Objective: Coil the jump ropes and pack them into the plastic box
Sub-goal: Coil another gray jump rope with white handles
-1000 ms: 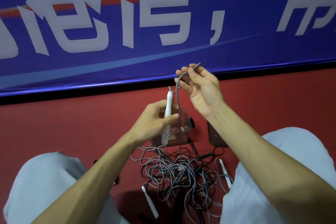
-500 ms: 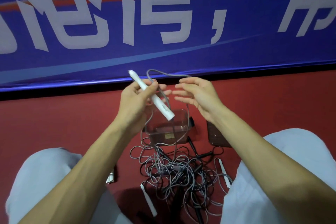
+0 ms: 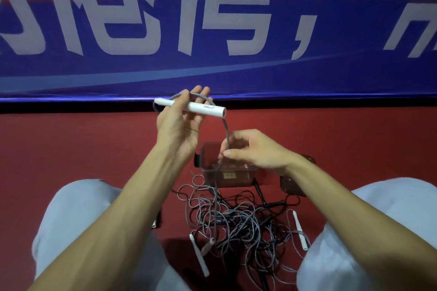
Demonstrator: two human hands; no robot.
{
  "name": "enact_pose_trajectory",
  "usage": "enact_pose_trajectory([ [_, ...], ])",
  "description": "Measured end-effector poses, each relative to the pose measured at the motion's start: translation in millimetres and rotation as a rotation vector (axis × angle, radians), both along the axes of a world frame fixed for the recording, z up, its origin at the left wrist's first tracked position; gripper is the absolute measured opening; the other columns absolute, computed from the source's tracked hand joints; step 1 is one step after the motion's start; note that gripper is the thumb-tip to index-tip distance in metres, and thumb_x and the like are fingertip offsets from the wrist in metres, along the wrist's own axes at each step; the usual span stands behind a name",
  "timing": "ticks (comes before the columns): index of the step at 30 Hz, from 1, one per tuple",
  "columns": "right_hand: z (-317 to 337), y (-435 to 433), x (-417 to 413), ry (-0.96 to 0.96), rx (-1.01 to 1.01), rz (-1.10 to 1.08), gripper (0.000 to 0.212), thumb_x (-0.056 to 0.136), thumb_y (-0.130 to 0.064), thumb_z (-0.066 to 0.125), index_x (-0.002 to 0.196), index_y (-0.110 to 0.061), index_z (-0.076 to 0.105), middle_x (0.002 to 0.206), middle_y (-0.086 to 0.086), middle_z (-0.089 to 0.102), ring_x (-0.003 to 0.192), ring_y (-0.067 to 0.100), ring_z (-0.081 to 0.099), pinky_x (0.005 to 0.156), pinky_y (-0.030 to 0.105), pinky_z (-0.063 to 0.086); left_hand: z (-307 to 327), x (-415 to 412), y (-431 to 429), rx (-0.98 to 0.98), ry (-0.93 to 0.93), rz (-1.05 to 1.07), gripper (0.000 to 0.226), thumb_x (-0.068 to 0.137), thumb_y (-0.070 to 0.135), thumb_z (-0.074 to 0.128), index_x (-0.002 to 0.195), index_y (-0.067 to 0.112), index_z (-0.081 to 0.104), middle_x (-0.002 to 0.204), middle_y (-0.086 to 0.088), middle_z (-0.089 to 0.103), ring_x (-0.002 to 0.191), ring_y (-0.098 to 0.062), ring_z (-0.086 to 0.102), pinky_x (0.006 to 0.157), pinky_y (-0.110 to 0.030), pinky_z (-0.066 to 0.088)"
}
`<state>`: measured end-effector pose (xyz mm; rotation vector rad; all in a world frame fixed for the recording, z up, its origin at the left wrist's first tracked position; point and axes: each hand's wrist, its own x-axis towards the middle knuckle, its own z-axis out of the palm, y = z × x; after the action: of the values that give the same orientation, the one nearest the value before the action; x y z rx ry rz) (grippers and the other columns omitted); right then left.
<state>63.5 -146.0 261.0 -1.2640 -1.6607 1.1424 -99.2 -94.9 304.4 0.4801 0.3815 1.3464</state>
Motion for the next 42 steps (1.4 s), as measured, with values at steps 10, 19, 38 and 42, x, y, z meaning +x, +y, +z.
enact_pose_trajectory([
  [10, 23, -1, 17, 0.448, 0.171, -0.33, 0.012, 0.095, 0.002, 0.053, 0.1, -0.002, 0.062, 0.08, 0.011, 0.065, 0.072, 0.021, 0.07, 0.063, 0.035, 0.061, -19, 14, -7, 0.339, 0.888, -0.083, 0.011, 0.097, -0.001, 0.053, 0.102, 0.006, 0.06, 0.105, -0.013, 0.071, 0.083, -0.017, 0.072, 0.073, -0.029, 0.059],
  [19, 31, 2, 28, 0.806, 0.209, -0.478, 0.01, 0.097, 0.003, 0.048, 0.096, -0.002, 0.056, 0.08, 0.01, 0.064, 0.071, 0.02, 0.072, 0.059, 0.03, 0.058, -23, 27, -25, 0.535, 0.952, -0.284, 0.014, 0.09, -0.005, 0.061, 0.094, 0.008, 0.063, 0.094, -0.014, 0.074, 0.083, -0.018, 0.073, 0.07, -0.021, 0.055],
  [38, 14, 1, 22, -0.179, -0.011, -0.136, 0.018, 0.094, -0.008, 0.061, 0.111, -0.008, 0.066, 0.094, 0.004, 0.069, 0.08, 0.01, 0.063, 0.073, 0.019, 0.051, -10, 15, -7, 0.045, 0.454, 0.096, 0.01, 0.091, -0.008, 0.057, 0.098, -0.002, 0.059, 0.089, -0.015, 0.071, 0.083, -0.023, 0.074, 0.076, -0.035, 0.06],
  [42, 14, 1, 21, -0.393, 0.058, -0.201, 0.017, 0.091, -0.006, 0.062, 0.102, -0.019, 0.064, 0.091, 0.003, 0.074, 0.079, 0.014, 0.072, 0.066, 0.021, 0.054, -15, 17, -5, 0.061, 0.489, 0.127, 0.017, 0.09, -0.007, 0.059, 0.107, -0.006, 0.059, 0.089, -0.014, 0.072, 0.082, -0.022, 0.074, 0.077, -0.035, 0.06],
])
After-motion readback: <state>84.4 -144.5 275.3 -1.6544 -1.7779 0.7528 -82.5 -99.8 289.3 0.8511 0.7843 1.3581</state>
